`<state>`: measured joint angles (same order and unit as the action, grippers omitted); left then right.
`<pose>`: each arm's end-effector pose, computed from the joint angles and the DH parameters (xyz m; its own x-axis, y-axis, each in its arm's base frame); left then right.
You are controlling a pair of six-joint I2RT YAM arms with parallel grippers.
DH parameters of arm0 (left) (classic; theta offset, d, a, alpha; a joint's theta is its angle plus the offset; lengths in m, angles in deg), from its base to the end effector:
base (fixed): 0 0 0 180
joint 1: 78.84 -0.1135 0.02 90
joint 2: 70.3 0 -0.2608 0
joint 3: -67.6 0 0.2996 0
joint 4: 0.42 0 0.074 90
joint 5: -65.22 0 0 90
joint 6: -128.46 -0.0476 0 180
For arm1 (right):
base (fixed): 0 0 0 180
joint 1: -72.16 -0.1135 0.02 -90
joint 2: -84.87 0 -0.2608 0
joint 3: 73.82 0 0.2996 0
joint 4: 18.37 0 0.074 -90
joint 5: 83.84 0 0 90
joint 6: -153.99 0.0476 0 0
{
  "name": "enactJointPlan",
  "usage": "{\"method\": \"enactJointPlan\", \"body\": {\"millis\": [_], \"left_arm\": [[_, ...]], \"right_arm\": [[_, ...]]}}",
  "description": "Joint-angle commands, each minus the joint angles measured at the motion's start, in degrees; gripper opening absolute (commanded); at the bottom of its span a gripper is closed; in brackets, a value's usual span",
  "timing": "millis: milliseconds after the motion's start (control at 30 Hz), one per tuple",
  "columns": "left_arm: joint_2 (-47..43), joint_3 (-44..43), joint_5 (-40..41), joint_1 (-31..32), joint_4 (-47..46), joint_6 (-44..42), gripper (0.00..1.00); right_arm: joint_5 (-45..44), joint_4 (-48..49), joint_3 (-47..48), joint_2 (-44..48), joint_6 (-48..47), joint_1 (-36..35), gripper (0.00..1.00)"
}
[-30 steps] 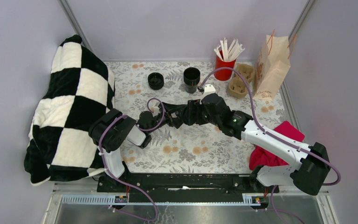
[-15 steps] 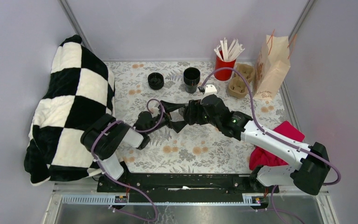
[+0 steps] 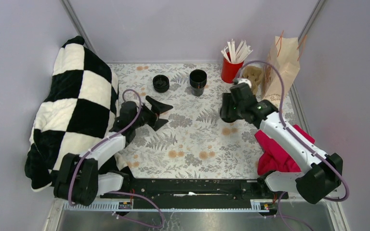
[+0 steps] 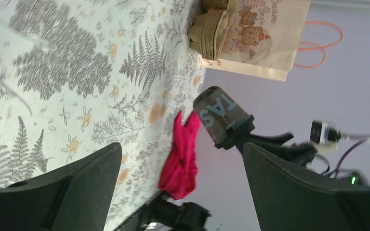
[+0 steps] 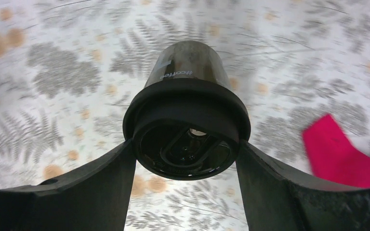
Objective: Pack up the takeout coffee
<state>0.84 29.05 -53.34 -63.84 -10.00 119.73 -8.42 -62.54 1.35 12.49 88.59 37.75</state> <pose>0.2788 -0.0983 0.1537 -0.7021 -0.7106 0.0450 -0.2742 0.2115 -0.9381 0.2793 0.1768 0.2973 -0.6587 0.0372 -0.7515 -0.1286 0.9785 0.1610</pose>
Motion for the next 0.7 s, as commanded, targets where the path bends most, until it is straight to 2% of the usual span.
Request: {"method": "enactJointPlan", "body": {"millis": [0, 133, 267, 433, 667], "left_arm": [[-4.4, -9.3, -0.8, -0.2, 20.5, -24.5, 0.99], [-5.4, -12.1, -1.8, 0.2, 24.1, -28.6, 0.99], [-4.6, -15.5, -1.3, 4.5, 26.3, -32.0, 0.99], [-4.8, -18.8, -0.3, 9.3, 29.2, -36.0, 0.99], [-5.0, -20.8, 0.7, 10.5, 31.2, -38.5, 0.99]], "right_arm": [[4.2, -16.5, 6.0, -1.9, -4.5, 8.6, 0.69], [5.9, -25.8, 9.8, -5.8, -6.4, 15.6, 0.7], [10.8, -27.7, 9.3, -8.1, -8.3, 20.3, 0.7], [11.4, -31.7, 8.6, -9.9, -9.6, 21.6, 0.7], [14.5, -30.7, 5.0, -10.1, -10.0, 21.6, 0.73]]}}
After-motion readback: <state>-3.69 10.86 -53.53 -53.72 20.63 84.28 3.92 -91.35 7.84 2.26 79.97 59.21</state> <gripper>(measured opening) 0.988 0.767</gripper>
